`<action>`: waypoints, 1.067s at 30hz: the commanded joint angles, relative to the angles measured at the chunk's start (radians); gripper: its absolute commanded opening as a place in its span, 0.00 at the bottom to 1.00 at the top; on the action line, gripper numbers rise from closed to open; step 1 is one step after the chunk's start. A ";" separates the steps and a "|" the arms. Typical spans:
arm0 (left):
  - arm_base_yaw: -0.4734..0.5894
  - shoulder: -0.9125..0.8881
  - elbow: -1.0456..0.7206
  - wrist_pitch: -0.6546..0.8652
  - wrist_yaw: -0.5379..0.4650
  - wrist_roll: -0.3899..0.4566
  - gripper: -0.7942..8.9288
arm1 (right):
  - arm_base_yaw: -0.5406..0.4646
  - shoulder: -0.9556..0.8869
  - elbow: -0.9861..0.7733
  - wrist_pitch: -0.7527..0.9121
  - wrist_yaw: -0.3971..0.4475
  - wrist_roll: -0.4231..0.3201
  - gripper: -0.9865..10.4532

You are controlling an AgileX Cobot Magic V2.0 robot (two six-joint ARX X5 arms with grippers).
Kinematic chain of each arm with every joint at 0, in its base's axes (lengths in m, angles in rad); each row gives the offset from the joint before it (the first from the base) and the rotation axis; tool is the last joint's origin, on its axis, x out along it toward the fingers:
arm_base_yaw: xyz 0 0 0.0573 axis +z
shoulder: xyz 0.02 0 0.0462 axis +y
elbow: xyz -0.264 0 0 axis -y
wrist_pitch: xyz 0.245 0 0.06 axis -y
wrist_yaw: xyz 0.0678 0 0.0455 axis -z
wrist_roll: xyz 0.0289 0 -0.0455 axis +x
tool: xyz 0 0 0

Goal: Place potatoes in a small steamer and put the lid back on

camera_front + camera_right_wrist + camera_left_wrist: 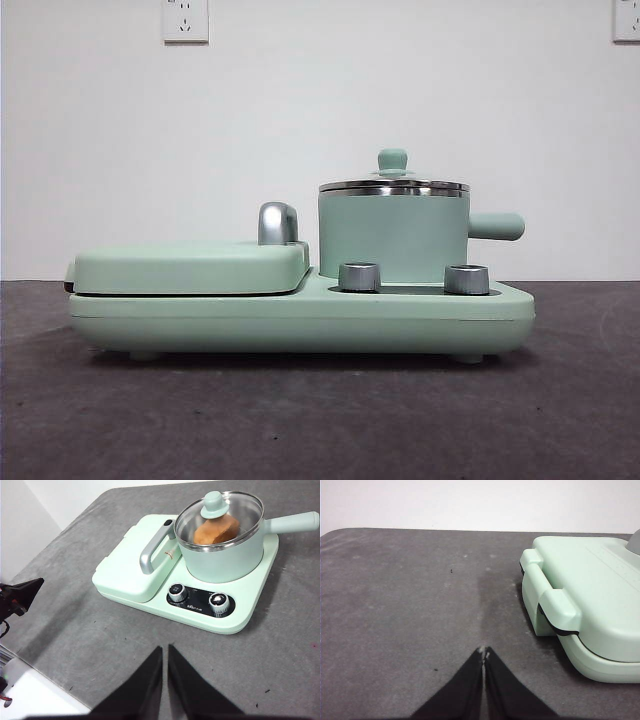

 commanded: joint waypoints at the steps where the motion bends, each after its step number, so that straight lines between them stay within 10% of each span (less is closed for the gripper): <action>1: 0.001 -0.002 -0.019 -0.005 -0.003 0.005 0.09 | 0.007 0.001 0.006 0.011 0.000 -0.011 0.10; 8: 0.001 -0.002 -0.019 -0.005 -0.003 0.005 0.09 | -0.069 -0.006 -0.033 0.043 0.000 -0.012 0.10; 21: 0.001 -0.002 -0.019 -0.005 -0.003 0.005 0.09 | -0.492 -0.341 -0.723 0.757 0.113 -0.095 0.10; 32: 0.001 -0.002 -0.019 -0.005 -0.003 0.005 0.09 | -0.506 -0.398 -0.924 0.797 0.113 -0.249 0.10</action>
